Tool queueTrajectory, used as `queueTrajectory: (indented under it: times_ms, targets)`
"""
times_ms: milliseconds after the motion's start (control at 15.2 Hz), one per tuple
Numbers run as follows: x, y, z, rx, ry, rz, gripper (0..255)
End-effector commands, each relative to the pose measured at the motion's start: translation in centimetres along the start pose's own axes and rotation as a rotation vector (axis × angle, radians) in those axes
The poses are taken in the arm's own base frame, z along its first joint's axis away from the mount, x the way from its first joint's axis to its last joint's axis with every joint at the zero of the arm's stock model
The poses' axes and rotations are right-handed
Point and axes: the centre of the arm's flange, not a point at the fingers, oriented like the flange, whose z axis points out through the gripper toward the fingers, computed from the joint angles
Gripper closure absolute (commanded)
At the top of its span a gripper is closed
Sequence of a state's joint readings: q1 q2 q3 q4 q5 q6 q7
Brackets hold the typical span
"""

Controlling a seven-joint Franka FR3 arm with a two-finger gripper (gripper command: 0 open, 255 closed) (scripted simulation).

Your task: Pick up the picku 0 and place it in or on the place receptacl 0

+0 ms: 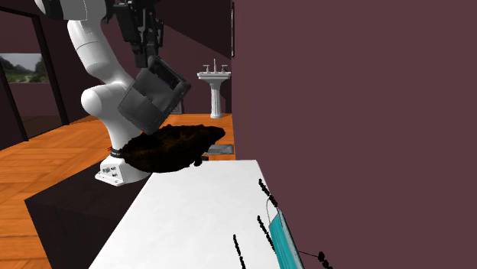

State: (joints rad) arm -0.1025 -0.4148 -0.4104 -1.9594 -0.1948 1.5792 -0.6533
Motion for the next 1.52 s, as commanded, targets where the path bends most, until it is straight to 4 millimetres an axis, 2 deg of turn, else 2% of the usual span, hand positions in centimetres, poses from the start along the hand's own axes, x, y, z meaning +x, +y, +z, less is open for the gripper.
queueTrajectory:
  times_ms: [0,198,660,726,1056,1320,1452]
  targets:
    - [-0.1,0.0,1.0,-0.001,0.001,0.000,255]
    - [0.0,0.0,2.2,-0.001,0.001,0.000,255]
    - [0.0,0.0,2.2,-0.001,0.001,0.000,255]
    - [0.0,0.0,2.2,-0.001,0.001,0.000,0]
    - [0.0,0.0,2.2,-0.001,0.001,0.000,0]
    - [0.0,0.0,-2.8,-0.001,0.001,0.000,0]
    - [0.0,0.0,-2.8,-0.001,0.001,0.000,0]
